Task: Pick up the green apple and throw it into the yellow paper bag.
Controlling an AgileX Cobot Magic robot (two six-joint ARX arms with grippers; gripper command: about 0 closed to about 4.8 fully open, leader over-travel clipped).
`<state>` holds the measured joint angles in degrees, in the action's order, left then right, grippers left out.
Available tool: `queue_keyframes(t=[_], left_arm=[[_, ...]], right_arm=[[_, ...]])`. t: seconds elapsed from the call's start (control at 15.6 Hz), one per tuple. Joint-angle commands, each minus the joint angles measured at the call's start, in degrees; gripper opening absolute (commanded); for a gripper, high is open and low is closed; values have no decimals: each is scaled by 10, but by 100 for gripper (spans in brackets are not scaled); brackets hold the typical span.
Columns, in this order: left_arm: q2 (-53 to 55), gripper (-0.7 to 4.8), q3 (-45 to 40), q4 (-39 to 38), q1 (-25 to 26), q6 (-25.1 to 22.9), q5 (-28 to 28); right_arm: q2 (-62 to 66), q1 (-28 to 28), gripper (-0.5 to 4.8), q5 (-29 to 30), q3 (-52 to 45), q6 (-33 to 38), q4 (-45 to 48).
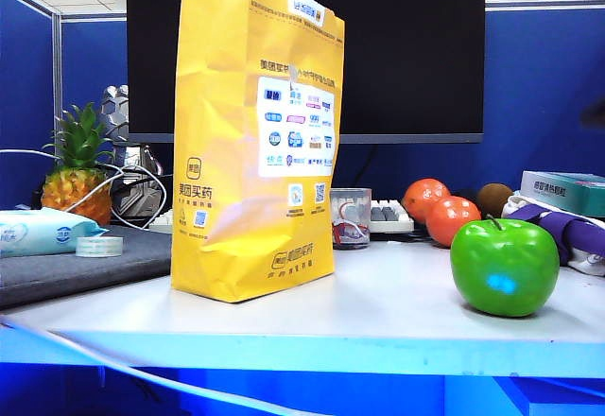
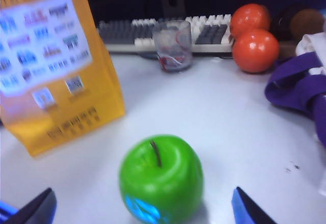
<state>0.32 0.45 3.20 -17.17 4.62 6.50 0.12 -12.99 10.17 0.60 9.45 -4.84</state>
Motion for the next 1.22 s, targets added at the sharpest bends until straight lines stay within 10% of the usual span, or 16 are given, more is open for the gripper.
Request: queue_keyframes(t=[0.06, 0.26, 0.96, 1.22], left_arm=[[-1, 274, 2, 26, 0, 8, 10], [-1, 379, 19, 38, 0, 14, 72], [190, 391, 220, 19, 0, -25, -8], [370, 402, 373, -91, 0, -111, 143]], right_arm=[[0, 0, 479, 5, -5, 24, 91], [0, 0, 479, 5, -5, 26, 137], [62, -1, 479, -80, 130, -24, 99], [241, -1, 479, -76, 297, -54, -56]])
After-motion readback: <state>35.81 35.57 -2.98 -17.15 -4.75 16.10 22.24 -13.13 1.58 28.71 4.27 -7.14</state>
